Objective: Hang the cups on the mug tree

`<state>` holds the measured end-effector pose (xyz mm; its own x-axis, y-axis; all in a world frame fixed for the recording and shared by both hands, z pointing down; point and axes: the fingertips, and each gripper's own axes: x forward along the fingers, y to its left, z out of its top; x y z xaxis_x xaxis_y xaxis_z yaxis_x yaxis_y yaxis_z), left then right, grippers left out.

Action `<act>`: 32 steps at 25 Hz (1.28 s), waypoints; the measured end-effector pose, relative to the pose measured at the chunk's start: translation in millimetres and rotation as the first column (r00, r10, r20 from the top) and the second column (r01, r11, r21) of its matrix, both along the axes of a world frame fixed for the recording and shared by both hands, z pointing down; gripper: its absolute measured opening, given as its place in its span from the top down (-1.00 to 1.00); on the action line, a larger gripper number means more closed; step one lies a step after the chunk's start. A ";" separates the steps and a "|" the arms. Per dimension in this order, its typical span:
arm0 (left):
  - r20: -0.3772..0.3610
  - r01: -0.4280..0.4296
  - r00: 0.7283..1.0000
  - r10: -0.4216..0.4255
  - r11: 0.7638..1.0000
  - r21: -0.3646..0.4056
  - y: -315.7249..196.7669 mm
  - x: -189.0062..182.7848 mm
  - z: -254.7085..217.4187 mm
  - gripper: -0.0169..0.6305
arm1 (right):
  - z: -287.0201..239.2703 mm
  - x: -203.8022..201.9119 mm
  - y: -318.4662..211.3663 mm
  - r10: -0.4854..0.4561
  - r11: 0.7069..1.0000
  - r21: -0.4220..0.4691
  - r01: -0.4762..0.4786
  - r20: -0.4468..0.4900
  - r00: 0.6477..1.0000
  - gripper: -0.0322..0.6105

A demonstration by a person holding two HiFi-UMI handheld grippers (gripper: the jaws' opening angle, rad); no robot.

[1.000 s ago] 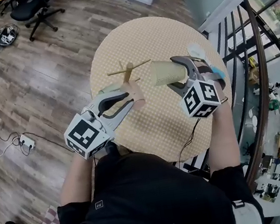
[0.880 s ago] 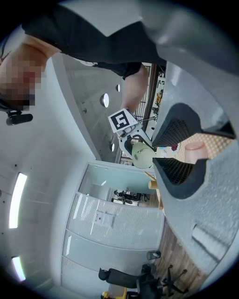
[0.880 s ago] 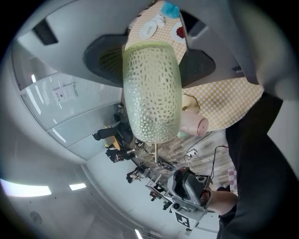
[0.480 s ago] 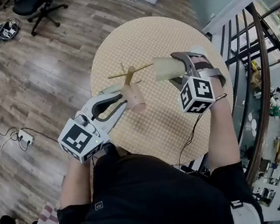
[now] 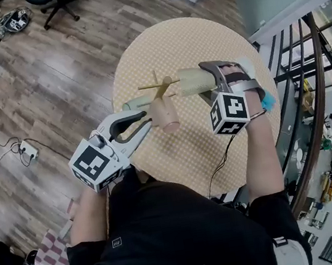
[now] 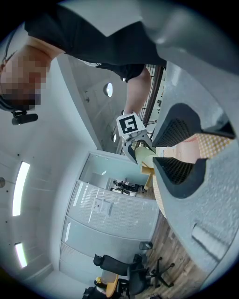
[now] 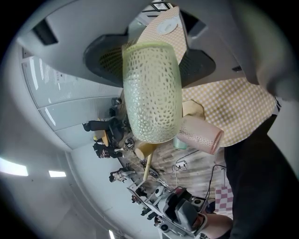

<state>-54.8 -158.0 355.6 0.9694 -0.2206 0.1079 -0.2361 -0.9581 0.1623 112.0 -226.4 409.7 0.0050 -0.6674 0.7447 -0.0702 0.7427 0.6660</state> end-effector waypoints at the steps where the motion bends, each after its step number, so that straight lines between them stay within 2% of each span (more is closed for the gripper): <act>1: 0.003 0.004 1.000 -0.004 1.000 -0.005 -0.4 -1.1 1.8 0.73 | 1.1 -1.4 -1.4 -0.006 1.000 -0.001 0.006 0.000 1.000 -0.16; 10: 0.008 0.014 1.000 -0.014 1.000 -0.018 -2.0 -6.3 7.7 0.73 | 9.9 -13.7 -7.4 -0.046 0.999 -0.002 0.046 -0.034 0.998 -0.16; 22: 0.022 0.023 1.000 -0.022 0.999 -0.036 -1.9 -12.7 17.0 0.73 | 11.4 -14.3 -20.1 -0.110 0.992 0.037 0.119 -0.193 0.975 -0.16; 32: 0.022 0.020 1.000 -0.019 0.999 -0.044 -1.4 -12.5 18.9 0.73 | 10.4 -13.8 -19.1 -0.092 0.993 0.052 0.104 -0.200 0.975 -0.16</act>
<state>-67.3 -159.3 374.5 0.9623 -0.2340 0.1386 -0.2586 -0.9453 0.1990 98.3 -245.5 420.1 0.0798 -0.7166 0.6929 0.1383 0.6964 0.7042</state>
